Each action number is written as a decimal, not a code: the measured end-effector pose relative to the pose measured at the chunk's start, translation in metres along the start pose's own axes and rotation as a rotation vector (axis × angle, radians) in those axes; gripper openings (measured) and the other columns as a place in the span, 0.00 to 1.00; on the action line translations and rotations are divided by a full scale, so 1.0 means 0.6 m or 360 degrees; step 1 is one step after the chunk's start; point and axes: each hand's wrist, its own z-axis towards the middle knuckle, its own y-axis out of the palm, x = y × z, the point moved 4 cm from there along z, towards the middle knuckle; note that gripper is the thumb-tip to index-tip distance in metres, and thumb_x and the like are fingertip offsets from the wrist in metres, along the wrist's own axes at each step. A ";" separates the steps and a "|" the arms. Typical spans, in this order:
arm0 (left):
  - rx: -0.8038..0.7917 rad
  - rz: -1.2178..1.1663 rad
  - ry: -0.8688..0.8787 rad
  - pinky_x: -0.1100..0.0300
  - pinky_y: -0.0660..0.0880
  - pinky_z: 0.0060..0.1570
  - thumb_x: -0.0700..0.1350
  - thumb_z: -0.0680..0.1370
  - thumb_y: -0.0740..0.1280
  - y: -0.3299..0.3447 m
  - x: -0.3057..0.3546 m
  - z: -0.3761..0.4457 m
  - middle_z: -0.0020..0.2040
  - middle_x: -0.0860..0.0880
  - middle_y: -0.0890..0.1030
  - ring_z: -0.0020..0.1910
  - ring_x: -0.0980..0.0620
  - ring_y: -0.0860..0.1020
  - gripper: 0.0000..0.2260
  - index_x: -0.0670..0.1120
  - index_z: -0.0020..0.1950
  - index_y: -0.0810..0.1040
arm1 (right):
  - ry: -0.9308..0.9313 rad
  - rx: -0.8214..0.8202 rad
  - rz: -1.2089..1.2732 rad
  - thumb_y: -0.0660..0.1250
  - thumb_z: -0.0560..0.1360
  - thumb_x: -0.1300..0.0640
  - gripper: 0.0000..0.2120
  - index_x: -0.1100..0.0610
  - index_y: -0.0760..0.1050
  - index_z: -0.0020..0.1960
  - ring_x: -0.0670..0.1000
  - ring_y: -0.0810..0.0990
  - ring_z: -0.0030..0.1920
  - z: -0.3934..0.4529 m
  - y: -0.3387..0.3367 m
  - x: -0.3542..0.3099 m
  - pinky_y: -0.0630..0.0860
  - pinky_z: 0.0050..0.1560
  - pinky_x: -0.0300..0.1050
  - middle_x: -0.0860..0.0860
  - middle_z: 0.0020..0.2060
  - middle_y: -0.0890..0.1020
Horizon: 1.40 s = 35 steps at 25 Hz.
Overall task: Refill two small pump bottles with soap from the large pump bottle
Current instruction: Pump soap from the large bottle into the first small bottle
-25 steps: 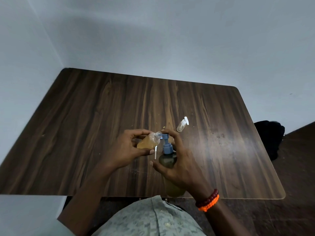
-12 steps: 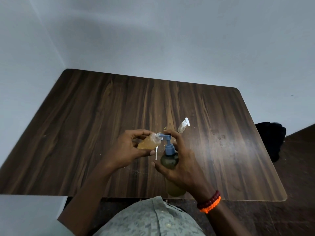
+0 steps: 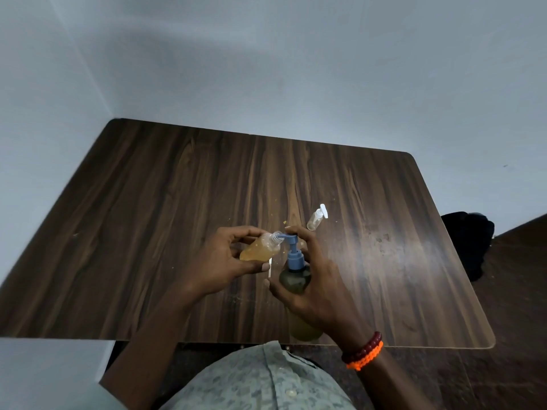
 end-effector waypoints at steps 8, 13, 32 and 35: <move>-0.0029 -0.0018 0.0006 0.44 0.83 0.61 0.41 0.71 0.82 0.006 0.001 -0.002 0.60 0.53 0.85 0.60 0.51 0.84 0.23 0.52 0.65 0.83 | 0.0032 0.0077 0.0039 0.77 0.73 0.45 0.33 0.46 0.63 0.71 0.43 0.86 0.45 0.001 -0.002 -0.007 0.85 0.45 0.38 0.45 0.50 0.84; 0.0003 0.0006 0.0005 0.46 0.83 0.60 0.43 0.71 0.82 -0.002 0.003 0.000 0.59 0.54 0.85 0.59 0.53 0.84 0.23 0.54 0.64 0.83 | 0.0015 0.0002 -0.0047 0.78 0.72 0.47 0.37 0.46 0.61 0.75 0.44 0.86 0.46 0.001 -0.002 0.003 0.86 0.49 0.40 0.45 0.52 0.84; -0.0043 -0.0025 0.0026 0.43 0.83 0.61 0.43 0.71 0.82 0.002 -0.005 0.007 0.60 0.55 0.85 0.61 0.53 0.83 0.23 0.54 0.64 0.83 | 0.0046 0.0045 -0.0013 0.77 0.73 0.44 0.35 0.42 0.60 0.72 0.42 0.86 0.50 0.011 0.005 0.001 0.84 0.47 0.33 0.41 0.50 0.82; 0.0013 -0.0074 0.0034 0.44 0.83 0.60 0.43 0.71 0.83 -0.004 -0.002 0.011 0.58 0.53 0.86 0.59 0.52 0.84 0.23 0.53 0.63 0.83 | 0.0028 -0.0040 -0.0062 0.81 0.70 0.51 0.45 0.52 0.58 0.78 0.35 0.82 0.55 0.017 0.007 0.013 0.79 0.59 0.29 0.39 0.60 0.77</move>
